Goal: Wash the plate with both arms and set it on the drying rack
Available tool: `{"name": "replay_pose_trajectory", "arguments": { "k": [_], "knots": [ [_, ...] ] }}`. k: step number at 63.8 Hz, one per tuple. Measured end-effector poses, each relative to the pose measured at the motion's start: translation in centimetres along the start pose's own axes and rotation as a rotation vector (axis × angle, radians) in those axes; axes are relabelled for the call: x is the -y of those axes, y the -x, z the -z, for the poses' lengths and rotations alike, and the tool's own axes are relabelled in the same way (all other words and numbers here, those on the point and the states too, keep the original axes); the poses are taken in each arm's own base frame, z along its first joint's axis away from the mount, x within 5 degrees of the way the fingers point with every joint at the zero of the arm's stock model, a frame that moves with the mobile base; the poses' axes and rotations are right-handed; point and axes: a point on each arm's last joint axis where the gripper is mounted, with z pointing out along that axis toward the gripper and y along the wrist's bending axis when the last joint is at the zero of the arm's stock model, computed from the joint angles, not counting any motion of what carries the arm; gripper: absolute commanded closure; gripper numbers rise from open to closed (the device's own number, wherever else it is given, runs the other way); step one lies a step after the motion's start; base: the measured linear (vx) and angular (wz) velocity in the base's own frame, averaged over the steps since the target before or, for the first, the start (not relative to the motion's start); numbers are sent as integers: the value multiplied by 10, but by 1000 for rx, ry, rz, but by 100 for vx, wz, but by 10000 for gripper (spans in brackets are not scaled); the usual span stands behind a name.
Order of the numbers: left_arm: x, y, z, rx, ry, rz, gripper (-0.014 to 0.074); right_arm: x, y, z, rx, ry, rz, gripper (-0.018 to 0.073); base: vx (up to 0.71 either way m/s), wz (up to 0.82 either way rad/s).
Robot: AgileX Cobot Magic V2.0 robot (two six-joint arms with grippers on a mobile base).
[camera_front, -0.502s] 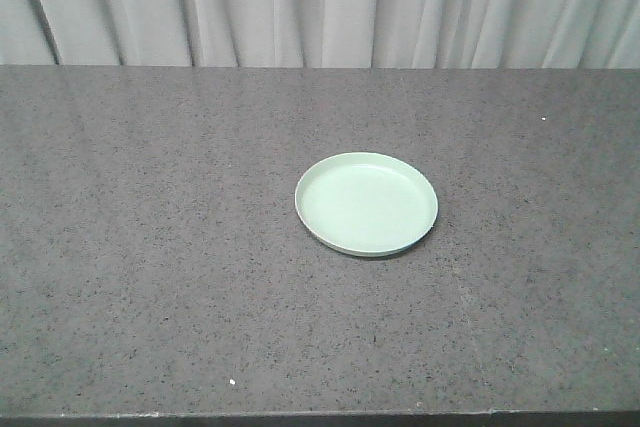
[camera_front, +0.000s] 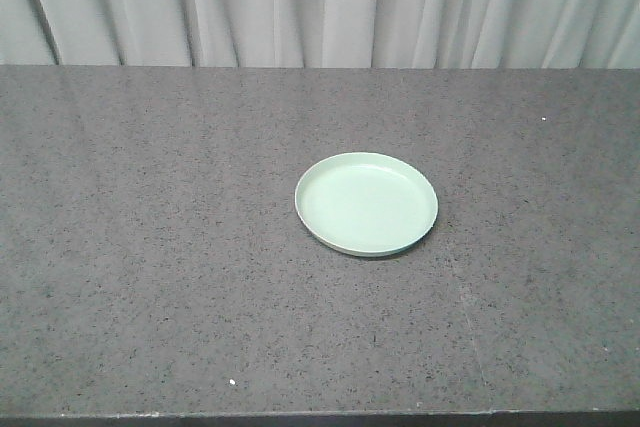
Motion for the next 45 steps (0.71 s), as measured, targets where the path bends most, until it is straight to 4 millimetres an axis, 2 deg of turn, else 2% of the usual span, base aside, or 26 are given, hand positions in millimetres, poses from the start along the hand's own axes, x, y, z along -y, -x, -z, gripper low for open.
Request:
{"name": "replay_pose_trajectory", "arguments": {
  "k": [34, 45],
  "knots": [
    [0, 0, 0, 0, 0, 0, 603, 0, 0, 0, 1, 0, 0, 563, 0, 0],
    [0, 0, 0, 0, 0, 0, 603, -1, 7, 0, 76, 18, -144, 563, 0, 0]
  ]
}}
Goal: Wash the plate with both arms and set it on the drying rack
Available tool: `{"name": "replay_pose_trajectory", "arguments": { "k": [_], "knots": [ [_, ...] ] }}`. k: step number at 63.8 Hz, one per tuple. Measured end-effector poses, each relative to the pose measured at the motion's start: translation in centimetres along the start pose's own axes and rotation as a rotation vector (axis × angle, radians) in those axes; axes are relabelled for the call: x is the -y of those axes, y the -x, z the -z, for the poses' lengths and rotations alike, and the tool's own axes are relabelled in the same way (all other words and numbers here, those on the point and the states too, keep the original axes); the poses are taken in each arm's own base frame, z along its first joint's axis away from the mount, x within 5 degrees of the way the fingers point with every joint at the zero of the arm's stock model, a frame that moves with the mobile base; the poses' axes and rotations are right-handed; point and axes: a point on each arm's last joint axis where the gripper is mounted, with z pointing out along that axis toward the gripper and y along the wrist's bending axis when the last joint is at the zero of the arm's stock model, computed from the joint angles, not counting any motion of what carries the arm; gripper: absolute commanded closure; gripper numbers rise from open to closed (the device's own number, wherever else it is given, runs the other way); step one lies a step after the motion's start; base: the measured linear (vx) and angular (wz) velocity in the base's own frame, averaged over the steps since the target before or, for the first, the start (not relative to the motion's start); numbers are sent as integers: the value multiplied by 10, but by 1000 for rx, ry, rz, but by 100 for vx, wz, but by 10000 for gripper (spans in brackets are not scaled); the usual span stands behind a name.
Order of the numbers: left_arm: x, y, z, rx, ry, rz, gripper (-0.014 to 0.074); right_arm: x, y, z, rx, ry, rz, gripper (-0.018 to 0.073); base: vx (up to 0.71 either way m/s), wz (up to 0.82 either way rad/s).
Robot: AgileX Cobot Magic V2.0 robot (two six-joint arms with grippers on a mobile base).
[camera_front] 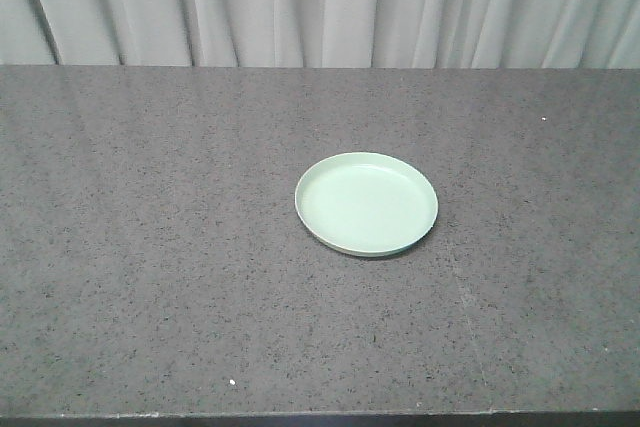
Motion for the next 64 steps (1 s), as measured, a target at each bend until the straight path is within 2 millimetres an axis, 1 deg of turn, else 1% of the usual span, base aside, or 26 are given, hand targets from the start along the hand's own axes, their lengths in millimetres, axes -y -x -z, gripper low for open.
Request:
{"name": "replay_pose_trajectory", "arguments": {
  "k": [5, 9, 14, 18, 23, 26, 28, 31, 33, 38, 40, 44, 47, 49, 52, 58, 61, 64],
  "knots": [
    [0, 0, 0, 0, 0, 0, 603, 0, 1, 0, 5, 0, -50, 563, 0, 0],
    [0, 0, 0, 0, 0, 0, 603, -2, 8, 0, -11, -7, -64, 563, 0, 0],
    [0, 0, 0, 0, 0, 0, 603, -7, 30, 2, -12, -9, -67, 563, 0, 0],
    [0, 0, 0, 0, 0, 0, 603, -13, 58, 1, -25, -14, -54, 563, 0, 0],
    [0, 0, 0, 0, 0, 0, 603, -20, 84, -4, -70, -25, -14, 563, 0, 0],
    [0, 0, 0, 0, 0, 0, 603, -24, 100, -10, -122, -33, 16, 563, 0, 0],
    [0, 0, 0, 0, 0, 0, 603, -26, 108, -14, -153, -34, 46, 563, 0, 0],
    [0, 0, 0, 0, 0, 0, 603, -31, 123, -25, -219, -28, 96, 563, 0, 0],
    [0, 0, 0, 0, 0, 0, 603, -33, 127, -29, -255, -20, 123, 559, 0, 0],
    [0, 0, 0, 0, 0, 0, 603, -42, 143, -48, -360, 32, 208, 536, 0, 0],
    [0, 0, 0, 0, 0, 0, 603, -45, 144, -57, -416, 62, 226, 519, 0, 0],
    [0, 0, 0, 0, 0, 0, 603, -52, 148, -73, -492, 141, 293, 464, 0, 0],
    [0, 0, 0, 0, 0, 0, 603, -58, 151, -86, -543, 208, 318, 400, 0, 0],
    [0, 0, 0, 0, 0, 0, 603, -62, 153, -93, -564, 246, 328, 344, 0, 0],
    [0, 0, 0, 0, 0, 0, 603, -67, 152, -107, -614, 311, 334, 253, 0, 0],
    [0, 0, 0, 0, 0, 0, 603, -74, 152, -128, -639, 398, 318, 65, 0, 0],
    [0, 0, 0, 0, 0, 0, 603, -75, 151, -139, -639, 418, 298, -10, 0, 0],
    [0, 0, 0, 0, 0, 0, 603, -75, 147, -151, -631, 416, 280, -64, 0, 0]
  ]
}}
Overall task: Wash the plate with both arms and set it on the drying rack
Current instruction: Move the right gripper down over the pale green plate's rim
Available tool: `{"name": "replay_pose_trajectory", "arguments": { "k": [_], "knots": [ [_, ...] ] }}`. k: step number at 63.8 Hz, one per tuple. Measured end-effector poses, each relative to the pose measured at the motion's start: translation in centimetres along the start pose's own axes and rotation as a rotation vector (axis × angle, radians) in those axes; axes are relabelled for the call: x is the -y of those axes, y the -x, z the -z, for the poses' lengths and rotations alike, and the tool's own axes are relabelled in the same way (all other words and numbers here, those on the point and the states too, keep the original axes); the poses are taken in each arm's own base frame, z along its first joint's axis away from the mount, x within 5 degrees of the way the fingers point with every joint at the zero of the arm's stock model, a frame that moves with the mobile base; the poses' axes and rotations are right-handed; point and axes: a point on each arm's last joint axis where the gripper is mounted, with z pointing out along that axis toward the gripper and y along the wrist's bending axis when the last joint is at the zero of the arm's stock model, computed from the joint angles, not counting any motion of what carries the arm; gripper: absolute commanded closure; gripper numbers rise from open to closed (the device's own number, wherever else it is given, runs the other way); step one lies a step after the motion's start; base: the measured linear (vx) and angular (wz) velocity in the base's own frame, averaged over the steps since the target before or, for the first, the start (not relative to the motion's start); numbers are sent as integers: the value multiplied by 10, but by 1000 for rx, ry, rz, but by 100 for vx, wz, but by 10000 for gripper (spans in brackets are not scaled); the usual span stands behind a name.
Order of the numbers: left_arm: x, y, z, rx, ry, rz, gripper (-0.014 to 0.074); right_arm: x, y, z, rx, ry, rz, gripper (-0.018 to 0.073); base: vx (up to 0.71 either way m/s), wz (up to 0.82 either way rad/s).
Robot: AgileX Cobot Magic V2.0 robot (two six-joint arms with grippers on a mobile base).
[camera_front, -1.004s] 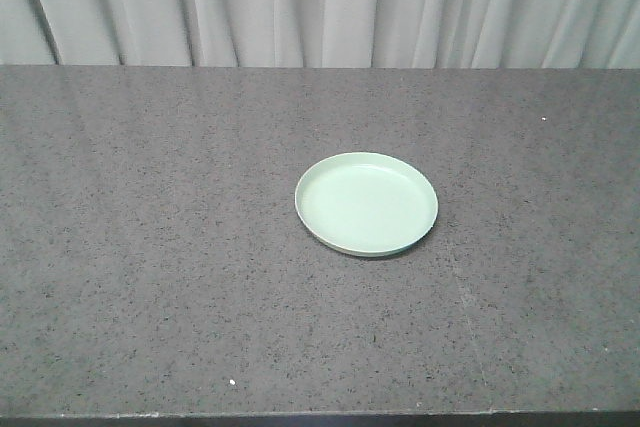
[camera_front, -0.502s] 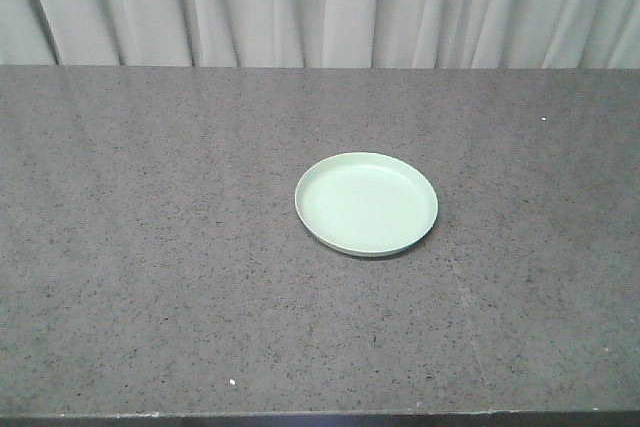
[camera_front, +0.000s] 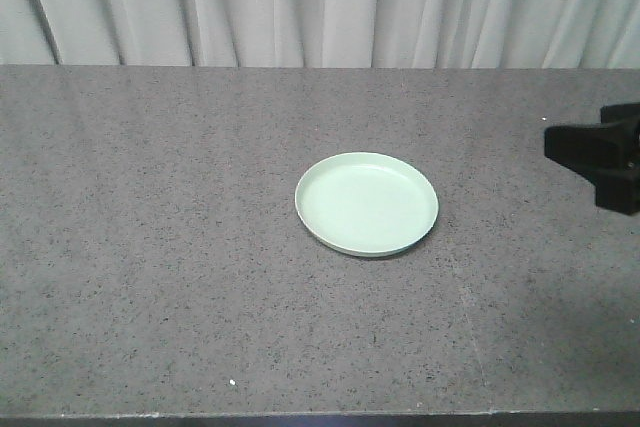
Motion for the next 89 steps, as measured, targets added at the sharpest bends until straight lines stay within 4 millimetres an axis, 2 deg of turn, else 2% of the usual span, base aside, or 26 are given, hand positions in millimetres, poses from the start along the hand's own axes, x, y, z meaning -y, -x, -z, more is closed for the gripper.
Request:
{"name": "replay_pose_trajectory", "arguments": {
  "k": [5, 13, 22, 28, 36, 45, 53, 63, 74, 89],
  "knots": [
    [0, 0, 0, 0, 0, 0, 603, 7, 2, -12, 18, -9, -6, -99, 0, 0],
    [0, 0, 0, 0, 0, 0, 603, 15, 9, -30, 23, 10, -41, -76, 0, 0],
    [0, 0, 0, 0, 0, 0, 603, 22, 29, -48, -22, 87, -34, -15, 0, 0],
    [0, 0, 0, 0, 0, 0, 603, 27, 46, -61, -52, 143, -18, -6, 0, 0],
    [0, 0, 0, 0, 0, 0, 603, 25, 69, -84, -84, 219, 29, -6, 0, 0],
    [0, 0, 0, 0, 0, 0, 603, 6, 87, -120, -150, 257, 75, -6, 0, 0],
    [0, 0, 0, 0, 0, 0, 603, 2, 79, -165, -300, 185, 77, -6, 0, 0],
    [0, 0, 0, 0, 0, 0, 603, 19, 50, -218, -481, 43, 43, -6, 0, 0],
    [0, 0, 0, 0, 0, 0, 603, 33, 24, -257, -606, -22, 31, -6, 0, 0],
    [0, 0, 0, 0, 0, 0, 603, 42, 5, -290, -694, -59, -11, -6, 0, 0]
  ]
}}
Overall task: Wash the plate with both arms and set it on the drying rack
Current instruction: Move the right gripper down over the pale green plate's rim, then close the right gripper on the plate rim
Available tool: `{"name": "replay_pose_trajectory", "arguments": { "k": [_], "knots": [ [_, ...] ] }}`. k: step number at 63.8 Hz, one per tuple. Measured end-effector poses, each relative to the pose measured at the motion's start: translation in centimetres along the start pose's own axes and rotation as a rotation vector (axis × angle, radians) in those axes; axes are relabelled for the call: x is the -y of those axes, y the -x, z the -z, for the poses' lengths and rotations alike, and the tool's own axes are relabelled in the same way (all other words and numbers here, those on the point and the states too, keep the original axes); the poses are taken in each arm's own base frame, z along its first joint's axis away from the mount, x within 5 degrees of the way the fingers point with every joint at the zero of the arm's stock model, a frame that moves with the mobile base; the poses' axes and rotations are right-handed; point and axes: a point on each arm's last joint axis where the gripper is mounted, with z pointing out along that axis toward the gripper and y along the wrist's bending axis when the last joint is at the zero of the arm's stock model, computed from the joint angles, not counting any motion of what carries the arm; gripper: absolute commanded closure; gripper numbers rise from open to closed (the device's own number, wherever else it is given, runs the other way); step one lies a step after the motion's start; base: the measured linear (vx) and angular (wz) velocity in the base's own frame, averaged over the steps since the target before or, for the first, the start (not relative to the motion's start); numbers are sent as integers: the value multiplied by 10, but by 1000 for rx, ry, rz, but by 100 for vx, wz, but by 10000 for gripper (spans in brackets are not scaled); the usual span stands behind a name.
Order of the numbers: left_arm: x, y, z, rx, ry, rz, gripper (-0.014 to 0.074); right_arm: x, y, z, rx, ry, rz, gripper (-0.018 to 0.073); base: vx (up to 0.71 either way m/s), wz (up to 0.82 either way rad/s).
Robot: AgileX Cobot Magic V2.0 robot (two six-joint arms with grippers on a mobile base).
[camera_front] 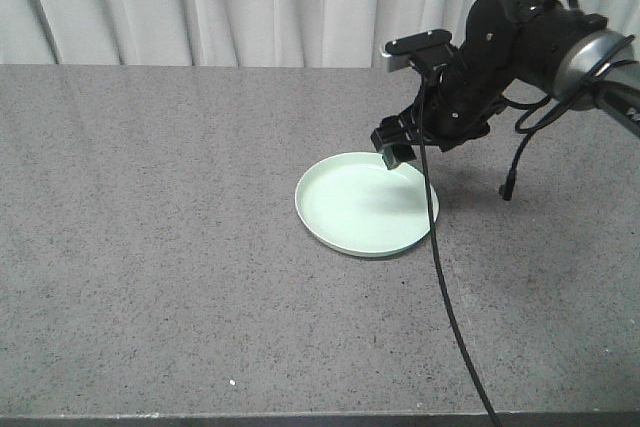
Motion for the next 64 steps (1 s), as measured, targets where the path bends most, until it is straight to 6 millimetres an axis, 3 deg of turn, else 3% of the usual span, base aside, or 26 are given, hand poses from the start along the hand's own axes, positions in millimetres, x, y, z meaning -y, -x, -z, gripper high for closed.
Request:
{"name": "replay_pose_trajectory", "arguments": {
  "k": [22, 39, 64],
  "knots": [
    [0, 0, 0, 0, 0, 0, 603, 4, -11, -41, -147, -13, -20, -6, 0, 0],
    [0, 0, 0, 0, 0, 0, 603, 5, -12, -45, -164, -23, -30, 6, 0, 0],
    [0, 0, 0, 0, 0, 0, 603, 6, -16, -44, -210, -33, -33, 151, 0, 0]
  ]
}}
